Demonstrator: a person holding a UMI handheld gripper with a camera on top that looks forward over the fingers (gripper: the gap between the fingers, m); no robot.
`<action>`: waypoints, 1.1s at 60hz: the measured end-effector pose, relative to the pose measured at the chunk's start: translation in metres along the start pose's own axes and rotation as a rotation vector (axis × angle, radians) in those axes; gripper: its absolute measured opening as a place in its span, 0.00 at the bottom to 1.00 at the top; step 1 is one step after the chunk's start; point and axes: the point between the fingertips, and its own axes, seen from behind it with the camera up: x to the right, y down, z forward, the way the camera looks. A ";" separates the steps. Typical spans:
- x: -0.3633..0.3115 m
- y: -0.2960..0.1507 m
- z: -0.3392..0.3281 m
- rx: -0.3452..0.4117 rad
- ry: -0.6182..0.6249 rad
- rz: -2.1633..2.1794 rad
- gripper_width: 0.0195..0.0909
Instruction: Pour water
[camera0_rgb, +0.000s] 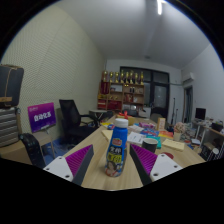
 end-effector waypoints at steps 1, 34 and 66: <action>-0.007 0.001 0.002 -0.002 0.010 0.003 0.90; 0.021 0.038 0.138 -0.039 0.045 0.073 0.50; 0.033 -0.053 0.151 0.019 -0.269 0.904 0.32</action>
